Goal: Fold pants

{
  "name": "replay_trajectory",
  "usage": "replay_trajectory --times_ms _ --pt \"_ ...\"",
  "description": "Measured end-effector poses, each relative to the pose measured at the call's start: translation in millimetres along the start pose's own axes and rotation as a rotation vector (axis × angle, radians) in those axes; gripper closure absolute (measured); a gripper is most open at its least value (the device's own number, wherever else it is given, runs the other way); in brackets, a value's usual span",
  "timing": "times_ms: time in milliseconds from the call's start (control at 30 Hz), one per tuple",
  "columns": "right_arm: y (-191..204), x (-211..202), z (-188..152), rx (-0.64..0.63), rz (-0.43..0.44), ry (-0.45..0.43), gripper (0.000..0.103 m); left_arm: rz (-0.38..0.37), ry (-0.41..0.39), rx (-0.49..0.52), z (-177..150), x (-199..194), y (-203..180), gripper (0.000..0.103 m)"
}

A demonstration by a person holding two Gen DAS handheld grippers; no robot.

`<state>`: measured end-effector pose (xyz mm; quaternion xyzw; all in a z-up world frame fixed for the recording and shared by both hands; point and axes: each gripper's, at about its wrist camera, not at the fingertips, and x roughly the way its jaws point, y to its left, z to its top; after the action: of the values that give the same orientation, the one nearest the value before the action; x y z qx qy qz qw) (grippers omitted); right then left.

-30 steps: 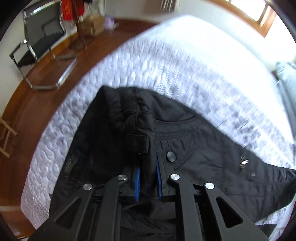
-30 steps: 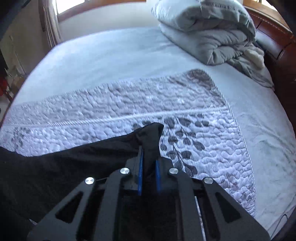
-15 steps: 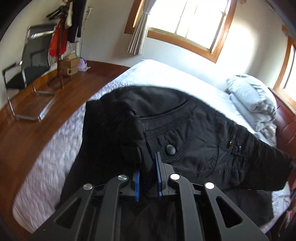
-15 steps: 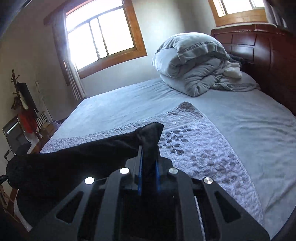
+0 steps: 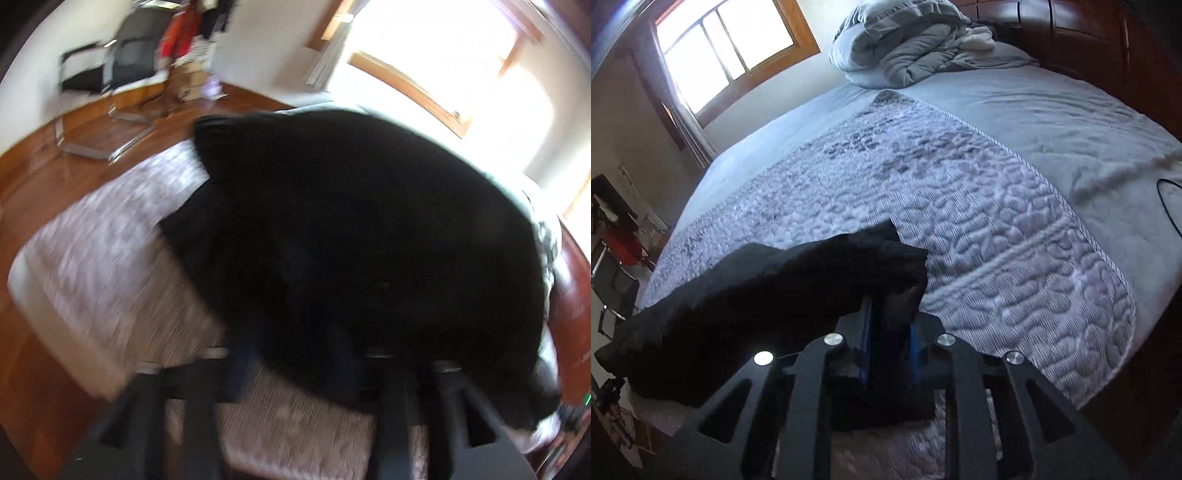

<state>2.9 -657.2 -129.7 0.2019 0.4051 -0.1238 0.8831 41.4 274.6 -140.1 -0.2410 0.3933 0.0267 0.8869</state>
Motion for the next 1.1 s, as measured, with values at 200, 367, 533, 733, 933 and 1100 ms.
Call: replay_trajectory --times_ms 200,367,533,733,933,1100 --pt "-9 -15 -23 0.037 -0.028 0.034 0.045 -0.029 0.039 -0.176 -23 -32 25 0.015" --pt "-14 -28 -27 0.081 -0.039 0.027 0.039 -0.250 -0.015 -0.302 -32 -56 11 0.011" --pt "-16 -41 -31 0.110 -0.045 0.009 0.039 -0.302 -0.025 -0.386 -29 -44 7 0.008" --pt "-11 -54 -35 0.111 -0.034 -0.006 0.039 -0.132 0.088 -0.588 -24 3 28 0.010" --pt "0 -60 -37 0.090 -0.014 -0.009 0.039 0.023 0.024 -0.642 -32 -18 25 0.018" --pt "12 -53 -34 0.071 0.007 -0.004 0.039 0.001 0.039 -0.614 -29 -16 35 0.018"
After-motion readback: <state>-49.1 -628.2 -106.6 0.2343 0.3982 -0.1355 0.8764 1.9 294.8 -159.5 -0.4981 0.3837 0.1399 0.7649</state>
